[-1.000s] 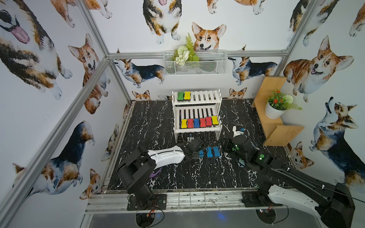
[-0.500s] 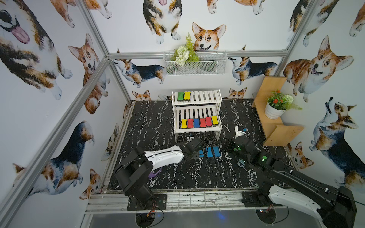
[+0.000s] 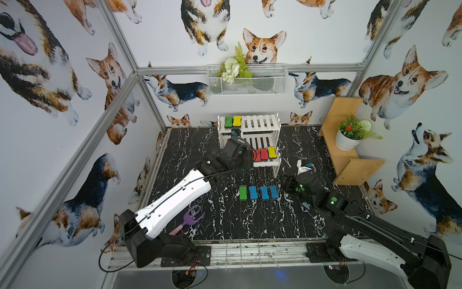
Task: Remove the whiteboard erasers from the shelf
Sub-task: Place the whiteboard eraser at the center of the board, then pick up the whiteboard eraser from the shelf.
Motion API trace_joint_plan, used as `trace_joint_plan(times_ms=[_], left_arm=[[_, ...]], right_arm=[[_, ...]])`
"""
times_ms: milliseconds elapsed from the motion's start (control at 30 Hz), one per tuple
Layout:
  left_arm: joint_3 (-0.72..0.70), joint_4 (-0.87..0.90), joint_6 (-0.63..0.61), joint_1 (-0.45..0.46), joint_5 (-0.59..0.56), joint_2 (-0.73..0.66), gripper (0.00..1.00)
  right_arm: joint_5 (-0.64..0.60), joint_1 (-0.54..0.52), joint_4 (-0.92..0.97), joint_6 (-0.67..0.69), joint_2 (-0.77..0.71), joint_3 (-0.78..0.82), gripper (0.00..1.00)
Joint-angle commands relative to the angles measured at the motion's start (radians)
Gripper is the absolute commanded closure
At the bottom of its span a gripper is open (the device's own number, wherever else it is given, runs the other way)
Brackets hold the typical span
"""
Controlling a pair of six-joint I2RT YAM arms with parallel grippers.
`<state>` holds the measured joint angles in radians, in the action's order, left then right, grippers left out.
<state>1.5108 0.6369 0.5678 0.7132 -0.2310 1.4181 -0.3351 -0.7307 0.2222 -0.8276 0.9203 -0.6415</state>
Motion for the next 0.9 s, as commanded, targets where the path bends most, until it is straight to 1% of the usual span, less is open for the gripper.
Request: trace_joint_plan(times_ms=[0,100,200,267,400,600,867], left_arm=[[0.178,0.106,-0.119,-0.076,0.053,0.083,0.36],[0.361,0.163,-0.163,-0.149,0.087,0.195,0.36],[0.499,0.208,-0.183,-0.204,0.115,0.306,0.36],[0.573,0.225,-0.194,-0.222,0.113,0.362,0.36],[0.689,0.227,-0.218,-0.224,0.093,0.446,0.36],[0.8,0.247,-0.224,-0.227,0.064,0.548,0.37],[0.805,0.221,-0.227,-0.227,0.06,0.603,0.37]], right_arm=[[0.004,0.002,-0.005,0.005,0.005,-0.005,0.41],[0.004,0.002,0.0,0.006,0.009,-0.01,0.41],[0.004,0.004,0.005,0.009,0.013,-0.016,0.41],[0.0,0.005,0.009,0.009,0.015,-0.02,0.41],[-0.002,0.007,0.016,0.013,0.018,-0.029,0.41],[-0.004,0.008,0.02,0.008,0.016,-0.025,0.41],[-0.008,0.007,0.027,0.007,0.012,-0.023,0.41]])
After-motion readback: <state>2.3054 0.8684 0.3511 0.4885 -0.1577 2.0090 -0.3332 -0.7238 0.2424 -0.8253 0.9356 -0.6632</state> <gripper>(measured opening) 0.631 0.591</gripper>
